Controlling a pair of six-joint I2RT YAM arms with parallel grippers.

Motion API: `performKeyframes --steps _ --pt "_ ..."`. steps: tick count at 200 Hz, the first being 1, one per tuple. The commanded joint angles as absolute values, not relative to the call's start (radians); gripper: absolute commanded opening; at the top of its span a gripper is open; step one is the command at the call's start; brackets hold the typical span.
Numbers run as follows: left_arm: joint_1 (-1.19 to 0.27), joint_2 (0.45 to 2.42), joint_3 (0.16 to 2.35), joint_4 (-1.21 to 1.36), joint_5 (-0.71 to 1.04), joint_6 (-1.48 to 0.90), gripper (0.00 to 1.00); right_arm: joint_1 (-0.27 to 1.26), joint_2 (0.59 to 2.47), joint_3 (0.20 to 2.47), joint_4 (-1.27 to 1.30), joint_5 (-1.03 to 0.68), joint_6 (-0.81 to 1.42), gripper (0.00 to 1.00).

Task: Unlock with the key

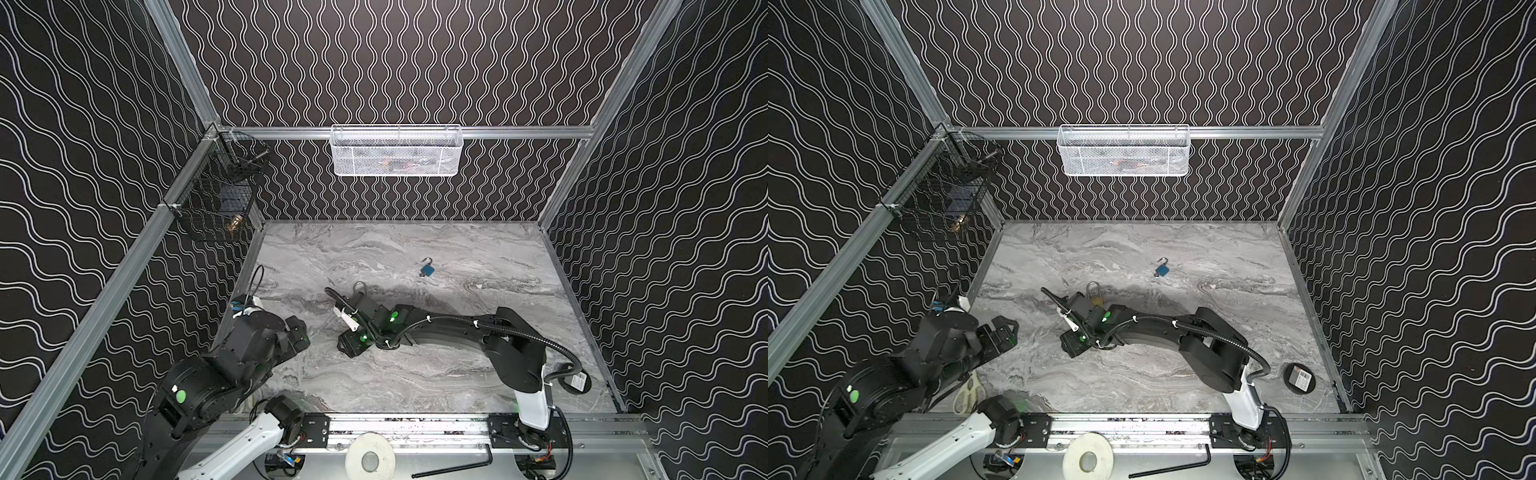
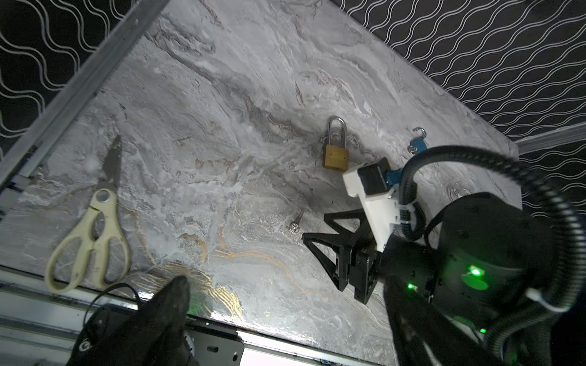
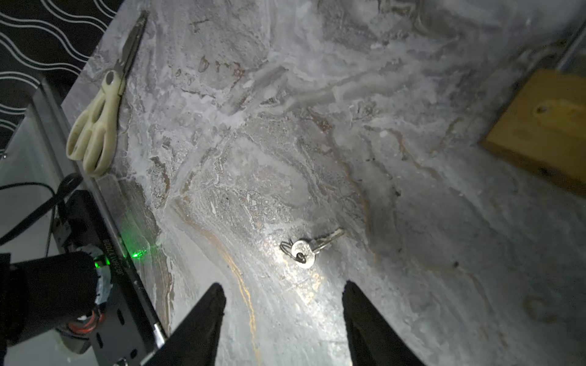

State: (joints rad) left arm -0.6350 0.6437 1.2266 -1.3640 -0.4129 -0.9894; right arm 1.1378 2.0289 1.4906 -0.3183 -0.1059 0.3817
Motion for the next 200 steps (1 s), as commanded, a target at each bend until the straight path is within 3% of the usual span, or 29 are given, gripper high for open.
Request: performKeyframes --steps 1,102,200 --pt "-0.635 0.634 1.262 -1.43 -0.472 -0.938 0.97 1.15 2.096 1.57 -0.442 -0.004 0.555 0.56" --pt "-0.634 0.486 1.071 -1.219 -0.36 -0.902 0.97 1.167 2.33 1.956 -0.789 0.159 0.577 0.5" --pt "-0.634 0.488 1.051 -1.176 -0.338 -0.869 0.97 1.183 2.297 1.873 -0.747 0.104 0.592 0.45"
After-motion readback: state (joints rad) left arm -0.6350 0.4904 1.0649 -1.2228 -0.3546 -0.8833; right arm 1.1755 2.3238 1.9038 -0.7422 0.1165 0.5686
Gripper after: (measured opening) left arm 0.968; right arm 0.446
